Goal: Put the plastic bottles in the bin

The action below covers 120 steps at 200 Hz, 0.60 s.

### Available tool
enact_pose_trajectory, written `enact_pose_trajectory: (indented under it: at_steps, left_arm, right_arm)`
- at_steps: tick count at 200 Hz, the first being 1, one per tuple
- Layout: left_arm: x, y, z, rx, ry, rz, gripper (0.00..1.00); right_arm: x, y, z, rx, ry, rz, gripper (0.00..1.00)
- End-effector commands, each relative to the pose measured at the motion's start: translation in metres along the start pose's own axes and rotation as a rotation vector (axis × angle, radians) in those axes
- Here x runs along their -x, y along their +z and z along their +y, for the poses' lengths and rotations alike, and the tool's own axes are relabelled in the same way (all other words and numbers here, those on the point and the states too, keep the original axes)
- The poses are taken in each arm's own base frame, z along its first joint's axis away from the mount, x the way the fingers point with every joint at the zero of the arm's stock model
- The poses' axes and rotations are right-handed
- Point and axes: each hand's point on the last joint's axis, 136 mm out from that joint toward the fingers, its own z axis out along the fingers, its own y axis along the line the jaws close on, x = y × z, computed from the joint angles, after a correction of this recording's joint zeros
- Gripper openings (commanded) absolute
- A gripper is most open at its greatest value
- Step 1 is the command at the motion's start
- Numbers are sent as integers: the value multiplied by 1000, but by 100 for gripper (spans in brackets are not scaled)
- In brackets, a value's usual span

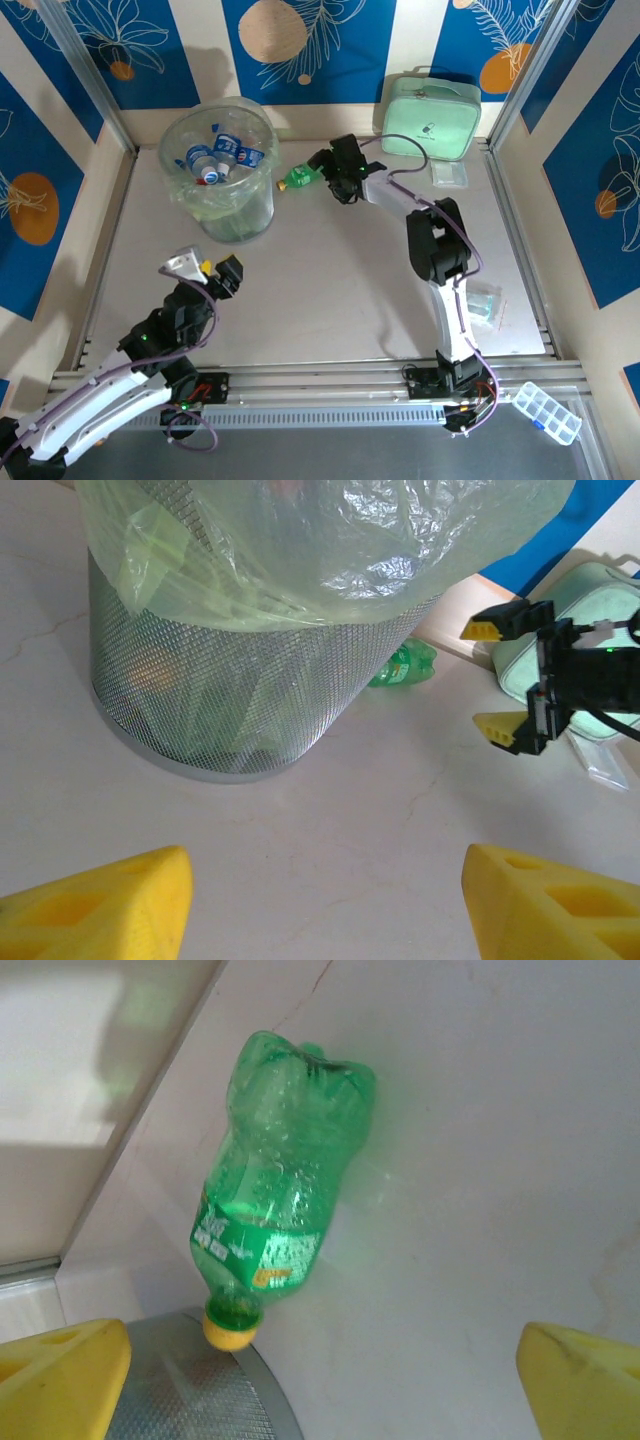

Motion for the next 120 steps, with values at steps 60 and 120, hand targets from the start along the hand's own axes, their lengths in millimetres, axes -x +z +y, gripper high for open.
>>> enact_pose_trajectory:
  at_steps: [60, 120]
  left_arm:
    - [6, -1, -3, -12, -11, -33, 72]
    - [7, -1, 0, 3, -10, -40, 72]
  right_arm:
    - [-3, 68, 27, 93, 87, 126, 96]
    - [-2, 99, 4, 5, 193, 118, 89]
